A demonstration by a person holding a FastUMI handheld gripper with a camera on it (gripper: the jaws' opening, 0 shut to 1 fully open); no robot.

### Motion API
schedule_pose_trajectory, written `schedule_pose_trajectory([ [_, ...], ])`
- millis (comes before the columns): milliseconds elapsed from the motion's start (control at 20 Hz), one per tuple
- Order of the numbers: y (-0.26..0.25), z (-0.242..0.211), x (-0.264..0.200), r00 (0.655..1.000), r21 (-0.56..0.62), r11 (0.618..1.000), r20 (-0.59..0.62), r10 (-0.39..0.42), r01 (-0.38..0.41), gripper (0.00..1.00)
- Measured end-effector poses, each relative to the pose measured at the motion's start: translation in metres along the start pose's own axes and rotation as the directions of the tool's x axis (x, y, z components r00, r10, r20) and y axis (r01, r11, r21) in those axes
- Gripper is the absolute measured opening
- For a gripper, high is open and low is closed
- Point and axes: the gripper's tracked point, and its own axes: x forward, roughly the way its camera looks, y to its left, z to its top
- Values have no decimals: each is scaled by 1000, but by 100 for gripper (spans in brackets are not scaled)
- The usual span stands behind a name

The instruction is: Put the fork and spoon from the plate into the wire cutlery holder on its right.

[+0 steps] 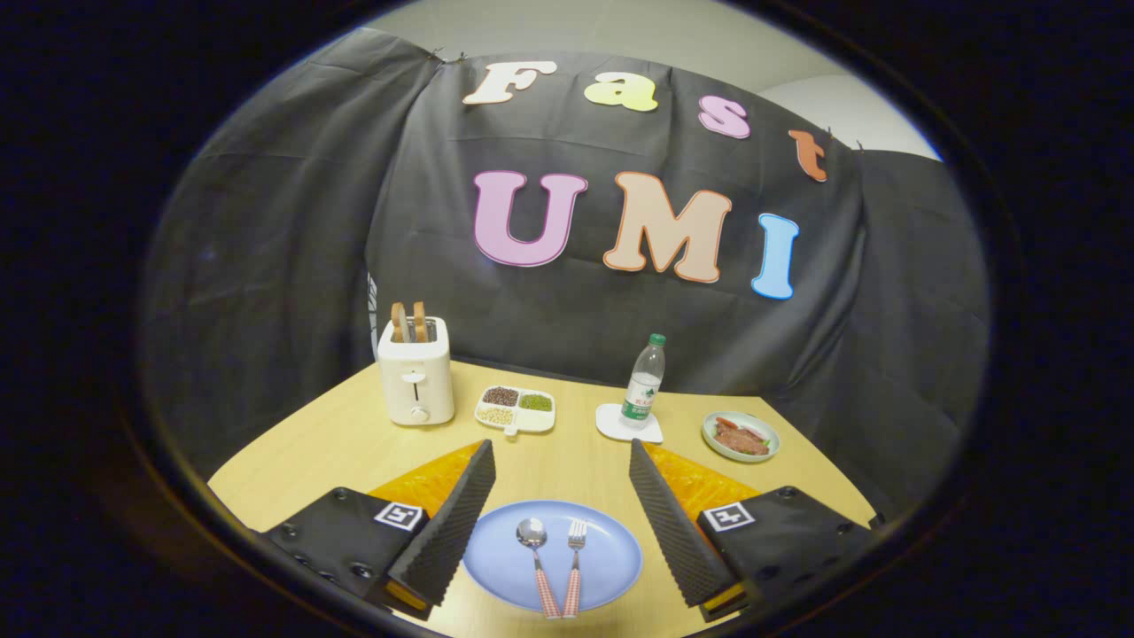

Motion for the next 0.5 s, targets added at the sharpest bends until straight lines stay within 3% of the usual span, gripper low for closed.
schedule_pose_trajectory([
  [500,-21,-56,13,992,22,999,-126,-26,29,98],
])
